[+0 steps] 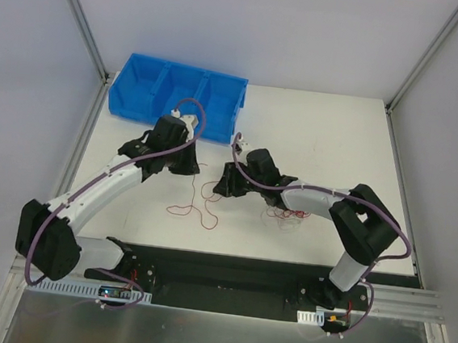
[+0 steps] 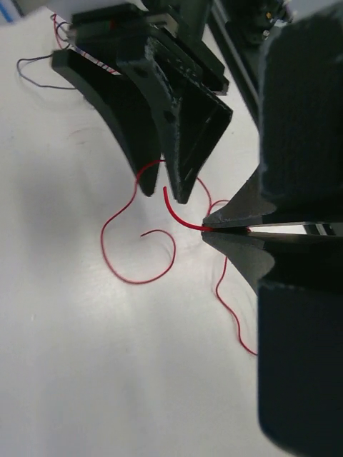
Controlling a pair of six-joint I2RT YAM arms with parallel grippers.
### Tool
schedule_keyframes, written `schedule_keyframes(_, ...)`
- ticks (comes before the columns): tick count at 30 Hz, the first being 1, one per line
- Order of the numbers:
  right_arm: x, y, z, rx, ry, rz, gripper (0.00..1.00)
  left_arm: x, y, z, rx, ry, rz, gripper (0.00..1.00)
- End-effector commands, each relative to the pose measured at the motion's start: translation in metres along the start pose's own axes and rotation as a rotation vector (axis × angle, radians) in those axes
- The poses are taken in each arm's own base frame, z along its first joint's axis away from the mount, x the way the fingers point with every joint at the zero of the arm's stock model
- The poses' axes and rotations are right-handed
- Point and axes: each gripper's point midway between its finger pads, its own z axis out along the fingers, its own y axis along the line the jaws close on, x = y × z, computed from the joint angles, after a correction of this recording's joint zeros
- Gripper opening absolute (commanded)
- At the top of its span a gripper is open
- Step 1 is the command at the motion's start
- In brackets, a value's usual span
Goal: Untangle the cables
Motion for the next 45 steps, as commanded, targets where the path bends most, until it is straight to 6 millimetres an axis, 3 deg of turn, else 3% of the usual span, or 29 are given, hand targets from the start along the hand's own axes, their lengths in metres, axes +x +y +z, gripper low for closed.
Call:
schedule_keyframes(1,-0.041,-0.015,-0.029,-0.02,-0.147,-0.065,0.49,0.003,-0.039,0.025,0.199,0.086,-0.108,0.0)
schedule_keyframes(3,-0.043,-0.023,-0.036,-0.012,-0.171,-0.062,0.59,0.006,-0.043,0.035,0.216,0.112,-0.113,0.0)
schedule_keyframes(6,-0.046,-0.028,-0.045,-0.01,-0.206,-0.067,0.64,0.014,-0.048,0.048,0.243,0.159,-0.105,0.0)
schedule_keyframes(12,-0.056,-0.014,-0.068,-0.056,-0.339,-0.123,0.68,0.04,-0.059,0.071,0.269,0.242,-0.072,0.03)
schedule_keyframes(16,-0.061,-0.004,-0.086,-0.101,-0.438,-0.166,0.71,0.035,-0.071,0.079,0.298,0.232,-0.061,0.03)
schedule_keyframes(20,-0.065,0.009,-0.106,-0.15,-0.528,-0.221,0.76,0.033,-0.083,0.084,0.342,0.238,-0.044,0.22)
schedule_keyframes(23,-0.063,0.012,-0.109,-0.166,-0.532,-0.245,0.77,0.027,-0.09,0.083,0.373,0.22,-0.009,0.4)
schedule_keyframes(27,-0.065,0.005,-0.115,-0.123,-0.572,-0.249,0.78,0.018,-0.086,0.064,0.358,0.149,0.045,0.62)
schedule_keyframes(29,-0.068,0.0,-0.125,-0.085,-0.623,-0.251,0.78,0.024,-0.076,0.057,0.328,0.14,0.072,0.7)
schedule_keyframes(30,-0.068,-0.002,-0.13,-0.069,-0.641,-0.257,0.78,0.028,-0.073,0.054,0.322,0.141,0.082,0.86)
schedule_keyframes(31,-0.067,-0.004,-0.134,-0.054,-0.658,-0.259,0.78,0.035,-0.071,0.053,0.323,0.161,0.091,0.96)
schedule_keyframes(35,-0.066,-0.011,-0.152,-0.009,-0.728,-0.278,0.78,0.058,-0.074,0.062,0.321,0.222,0.168,0.99)
schedule_keyframes(40,-0.064,-0.017,-0.171,0.023,-0.805,-0.305,0.78,0.075,-0.097,0.087,0.321,0.231,0.517,0.99)
schedule_keyframes(45,-0.064,-0.026,-0.186,0.061,-0.851,-0.313,0.79,0.063,-0.081,0.122,0.215,0.209,0.73,0.99)
